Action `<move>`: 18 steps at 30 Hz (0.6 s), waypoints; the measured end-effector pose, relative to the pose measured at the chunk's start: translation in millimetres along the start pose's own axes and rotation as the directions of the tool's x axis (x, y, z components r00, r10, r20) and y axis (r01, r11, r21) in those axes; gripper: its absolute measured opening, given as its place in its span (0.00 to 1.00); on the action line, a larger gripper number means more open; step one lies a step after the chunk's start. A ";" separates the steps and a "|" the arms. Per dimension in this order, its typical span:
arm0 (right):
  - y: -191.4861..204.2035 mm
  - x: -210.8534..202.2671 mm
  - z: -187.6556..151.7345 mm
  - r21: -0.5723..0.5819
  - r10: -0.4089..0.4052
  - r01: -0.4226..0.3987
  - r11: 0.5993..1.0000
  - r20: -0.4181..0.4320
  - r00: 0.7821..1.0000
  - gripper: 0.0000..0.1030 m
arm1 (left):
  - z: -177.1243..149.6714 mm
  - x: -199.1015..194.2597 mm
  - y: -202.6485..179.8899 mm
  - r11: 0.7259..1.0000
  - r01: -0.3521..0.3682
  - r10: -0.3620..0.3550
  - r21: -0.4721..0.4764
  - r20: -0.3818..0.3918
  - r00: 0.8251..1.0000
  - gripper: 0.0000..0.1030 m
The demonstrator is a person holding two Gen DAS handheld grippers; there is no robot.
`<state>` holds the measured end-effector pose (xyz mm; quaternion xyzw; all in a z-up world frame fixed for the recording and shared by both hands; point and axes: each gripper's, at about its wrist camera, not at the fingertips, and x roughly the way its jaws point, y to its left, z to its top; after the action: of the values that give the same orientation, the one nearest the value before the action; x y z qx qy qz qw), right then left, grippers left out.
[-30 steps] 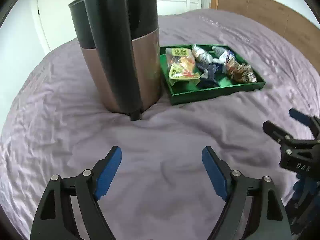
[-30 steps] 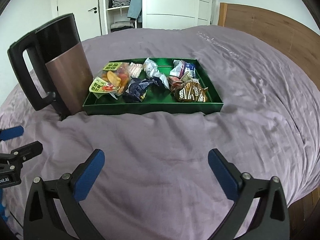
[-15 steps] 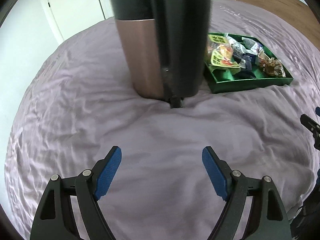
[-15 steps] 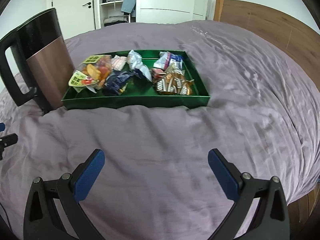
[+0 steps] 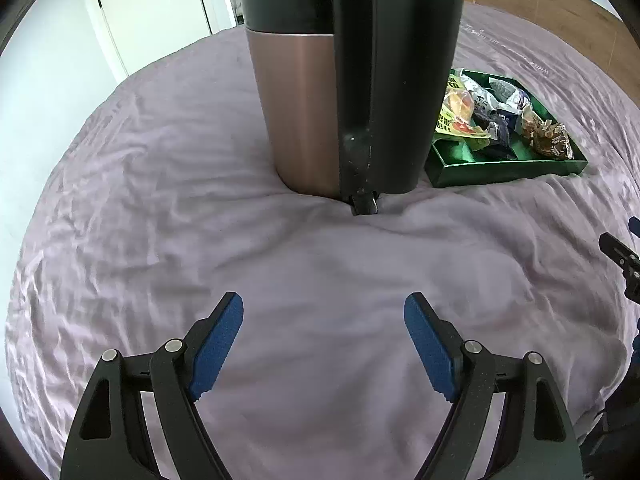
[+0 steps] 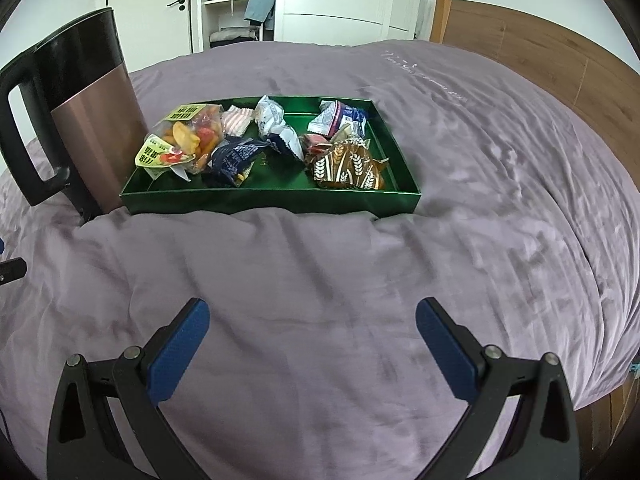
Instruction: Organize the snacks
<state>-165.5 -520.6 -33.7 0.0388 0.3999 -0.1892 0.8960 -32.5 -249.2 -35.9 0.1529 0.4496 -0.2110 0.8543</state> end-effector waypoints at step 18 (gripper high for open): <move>-0.3 0.2 0.3 -0.007 -0.007 0.007 1.000 0.000 1.000 1.00 | 1.9 5.1 -0.8 0.999 0.032 -0.032 0.004 -0.011 0.999 0.76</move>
<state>-165.2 -521.1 -33.6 0.0345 0.4007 -0.1910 0.8954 -29.1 -251.9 -39.1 0.1486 0.4561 -0.2247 0.8482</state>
